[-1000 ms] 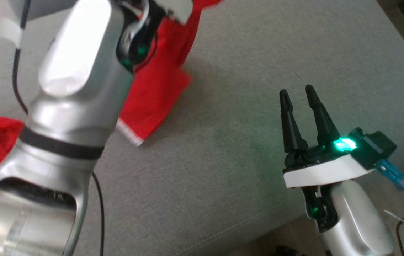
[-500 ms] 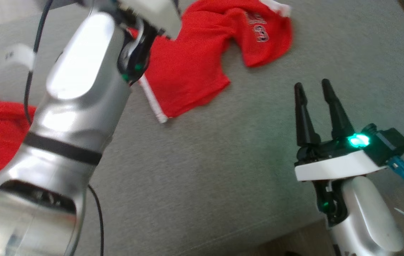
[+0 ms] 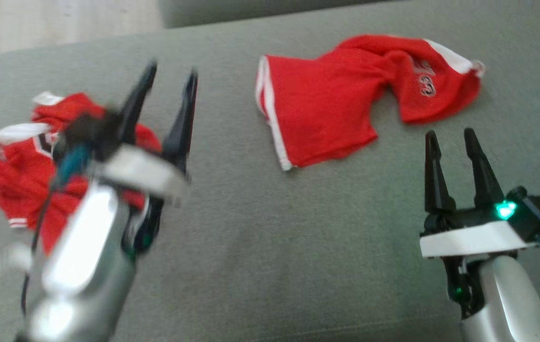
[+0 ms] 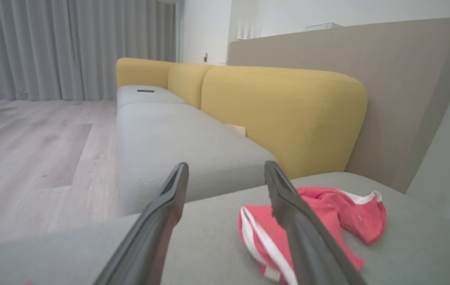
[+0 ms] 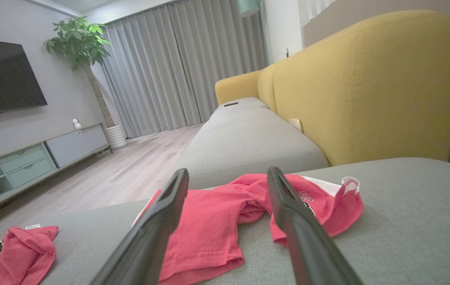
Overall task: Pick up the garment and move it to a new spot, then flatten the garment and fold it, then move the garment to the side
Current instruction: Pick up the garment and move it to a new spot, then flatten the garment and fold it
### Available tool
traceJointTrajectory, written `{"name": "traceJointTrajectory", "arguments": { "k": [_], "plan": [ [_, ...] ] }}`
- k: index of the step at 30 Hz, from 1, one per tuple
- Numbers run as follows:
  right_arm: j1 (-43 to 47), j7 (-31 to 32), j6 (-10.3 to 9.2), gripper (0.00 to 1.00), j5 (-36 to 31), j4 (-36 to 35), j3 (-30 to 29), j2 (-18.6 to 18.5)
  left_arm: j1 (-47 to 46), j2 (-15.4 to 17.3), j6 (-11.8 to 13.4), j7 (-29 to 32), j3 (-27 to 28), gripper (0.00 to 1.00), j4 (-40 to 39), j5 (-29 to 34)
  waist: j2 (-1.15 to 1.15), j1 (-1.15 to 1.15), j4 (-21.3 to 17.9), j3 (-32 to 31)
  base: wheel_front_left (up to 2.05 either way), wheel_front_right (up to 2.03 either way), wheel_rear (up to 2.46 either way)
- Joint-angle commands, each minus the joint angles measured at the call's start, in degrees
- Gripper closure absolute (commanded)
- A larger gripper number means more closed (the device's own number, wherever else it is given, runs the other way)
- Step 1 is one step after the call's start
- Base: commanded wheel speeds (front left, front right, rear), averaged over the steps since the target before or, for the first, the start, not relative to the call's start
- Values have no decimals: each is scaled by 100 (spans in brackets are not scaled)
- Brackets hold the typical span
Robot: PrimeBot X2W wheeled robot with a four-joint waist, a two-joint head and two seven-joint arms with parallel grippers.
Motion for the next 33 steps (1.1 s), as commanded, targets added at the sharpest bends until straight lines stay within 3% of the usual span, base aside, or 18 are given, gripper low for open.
{"name": "traceJointTrajectory", "arguments": {
  "k": [1,8,13,22,33],
  "plan": [
    [-28,-61,-4,0,-53,-208,67,-26,157,196,54,-32,336,0,-405,114,0,0,254,-238,0,0,0],
    [296,-61,-4,0,-120,-240,-89,-26,1829,-96,124,-33,990,0,-1306,582,0,0,449,-504,0,0,0],
    [451,-61,-4,0,-128,-244,-127,-26,2471,-485,-14,-33,1395,0,-1561,870,0,0,515,-578,0,0,0],
    [269,-61,-4,0,-458,-108,121,-26,2445,-781,-389,-33,1585,0,-1553,1265,0,0,777,-319,0,0,0],
    [-732,240,-4,0,-1284,1637,1024,-26,2265,-877,-560,-33,1362,0,-1383,1258,0,0,1413,23,0,0,0]
  ]
}}
